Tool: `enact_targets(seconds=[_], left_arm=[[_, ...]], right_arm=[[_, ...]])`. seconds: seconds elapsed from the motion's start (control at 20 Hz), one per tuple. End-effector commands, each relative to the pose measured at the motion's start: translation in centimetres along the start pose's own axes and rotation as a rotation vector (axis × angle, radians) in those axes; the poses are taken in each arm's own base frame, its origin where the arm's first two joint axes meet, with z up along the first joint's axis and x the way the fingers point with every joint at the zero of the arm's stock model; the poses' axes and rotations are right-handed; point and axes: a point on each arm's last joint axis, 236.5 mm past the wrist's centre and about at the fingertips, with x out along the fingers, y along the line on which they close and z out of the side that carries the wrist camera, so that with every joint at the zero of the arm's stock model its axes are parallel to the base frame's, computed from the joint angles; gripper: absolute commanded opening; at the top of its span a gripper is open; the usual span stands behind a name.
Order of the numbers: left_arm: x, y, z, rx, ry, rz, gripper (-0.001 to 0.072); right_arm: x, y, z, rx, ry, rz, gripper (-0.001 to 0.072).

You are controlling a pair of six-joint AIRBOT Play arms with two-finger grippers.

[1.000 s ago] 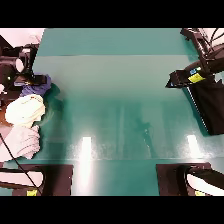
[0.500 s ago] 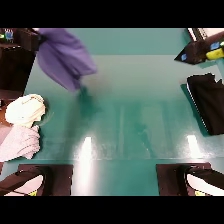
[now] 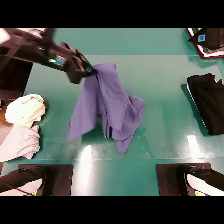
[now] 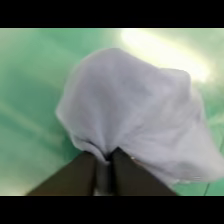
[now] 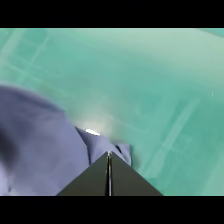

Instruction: Fold the shirts.

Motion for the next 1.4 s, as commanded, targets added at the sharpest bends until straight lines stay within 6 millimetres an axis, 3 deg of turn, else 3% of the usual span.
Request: enact_targets(seconds=[0.0,0.2,0.3,0.45,0.65,0.75,0.9,1.2,1.25,1.35], left_arm=[[4.3,5.6,-4.2,-0.184,0.139,0.099,0.0606],[1.4,9.2,-8.1,-0.378,0.23,0.141,0.0633],[1.3,8.9,-9.1,-0.455,0.231,0.082,0.0632],[5.1,6.3,-10.7,-0.537,0.24,-0.022,0.0633],[12.8,3.7,-13.5,-0.576,0.225,0.01,0.0634],[15.6,2.9,-14.7,-0.521,0.23,0.066,0.0633],[17.7,3.8,-16.2,-0.497,0.266,0.179,0.0633],[19.5,4.0,-18.8,-0.554,0.339,0.181,0.0632],[19.5,3.9,-18.9,-0.554,0.342,0.18,0.0596],[19.2,3.8,-18.7,-0.545,0.351,0.177,0.0074]], right_arm=[[0.1,-0.2,-2.2,0.016,0.043,-0.006,0.0018],[0.9,-2.0,-4.8,0.077,0.079,-0.035,0.0018],[1.1,-3.0,-5.5,0.109,0.072,-0.056,0.0018],[1.4,-3.9,-6.4,0.143,0.051,-0.072,0.0018],[2.0,-4.3,-7.3,0.162,0.039,-0.08,0.0018],[2.4,-4.4,-7.9,0.168,0.057,-0.077,0.0018],[2.5,-4.4,-8.2,0.184,0.072,-0.075,0.0018],[2.5,-4.4,-8.2,0.188,0.071,-0.075,0.0018],[2.5,-4.4,-8.2,0.188,0.071,-0.075,0.0018],[2.5,-4.4,-8.2,0.188,0.073,-0.075,0.0018]])
